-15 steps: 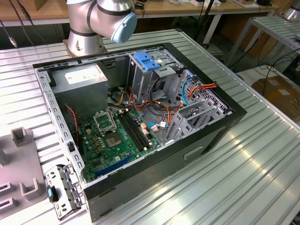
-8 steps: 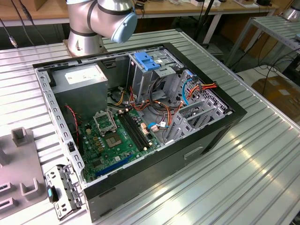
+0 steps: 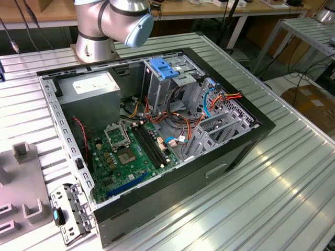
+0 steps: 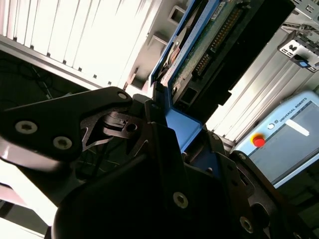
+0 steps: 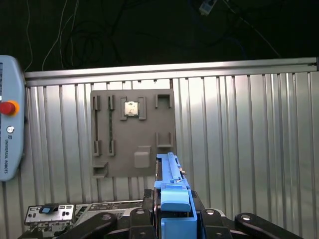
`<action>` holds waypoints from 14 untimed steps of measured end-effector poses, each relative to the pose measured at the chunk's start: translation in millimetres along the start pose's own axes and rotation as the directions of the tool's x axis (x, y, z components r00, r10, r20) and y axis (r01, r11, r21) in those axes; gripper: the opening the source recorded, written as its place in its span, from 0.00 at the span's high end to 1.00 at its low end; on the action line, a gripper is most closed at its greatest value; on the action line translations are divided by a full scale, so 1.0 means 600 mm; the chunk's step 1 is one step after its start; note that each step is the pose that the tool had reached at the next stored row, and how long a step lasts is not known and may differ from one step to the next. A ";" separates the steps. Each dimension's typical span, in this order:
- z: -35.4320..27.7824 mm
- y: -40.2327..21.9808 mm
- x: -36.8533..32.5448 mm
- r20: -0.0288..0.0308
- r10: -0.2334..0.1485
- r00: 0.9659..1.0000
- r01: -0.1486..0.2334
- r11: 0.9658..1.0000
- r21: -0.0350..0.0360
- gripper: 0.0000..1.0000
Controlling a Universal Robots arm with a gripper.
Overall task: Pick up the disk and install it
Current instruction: 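Pick up the disk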
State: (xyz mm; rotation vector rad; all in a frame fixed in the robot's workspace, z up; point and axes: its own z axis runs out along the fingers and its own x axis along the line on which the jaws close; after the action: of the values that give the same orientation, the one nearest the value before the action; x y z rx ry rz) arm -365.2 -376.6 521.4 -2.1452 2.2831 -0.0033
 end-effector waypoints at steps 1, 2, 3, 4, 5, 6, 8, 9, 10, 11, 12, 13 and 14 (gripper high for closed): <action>0.000 -0.003 0.000 0.000 0.000 1.000 0.000 1.000 0.000 0.63; 0.000 -0.006 0.001 0.000 0.000 1.000 0.000 1.000 0.000 0.63; 0.000 -0.007 0.001 0.000 0.000 1.000 0.000 1.000 0.000 0.63; 0.000 -0.009 0.002 0.000 0.000 1.000 0.000 1.000 0.000 0.63; 0.000 -0.011 0.002 0.000 0.000 1.000 0.000 1.000 0.000 0.63; 0.000 -0.013 0.003 0.000 0.000 1.000 0.000 1.000 0.000 0.63; 0.000 -0.017 0.004 0.000 0.000 1.000 0.000 1.000 0.000 0.63; 0.000 -0.020 0.004 0.000 0.000 1.000 0.000 1.000 0.000 0.63; 0.000 -0.022 0.004 0.000 0.000 1.000 0.000 1.000 0.000 0.63; 0.000 -0.025 0.004 0.000 0.000 1.000 0.000 1.000 0.000 0.63; 0.000 -0.027 0.004 0.000 0.000 1.000 0.000 1.000 0.000 0.63; 0.000 -0.030 0.004 0.000 0.000 1.000 0.000 1.000 0.000 0.63; 0.000 -0.032 0.004 0.000 0.000 1.000 0.000 1.000 0.000 0.63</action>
State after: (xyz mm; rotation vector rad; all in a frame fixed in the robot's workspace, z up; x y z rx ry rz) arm -346.0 -380.2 521.4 -2.1451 2.2831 -0.0033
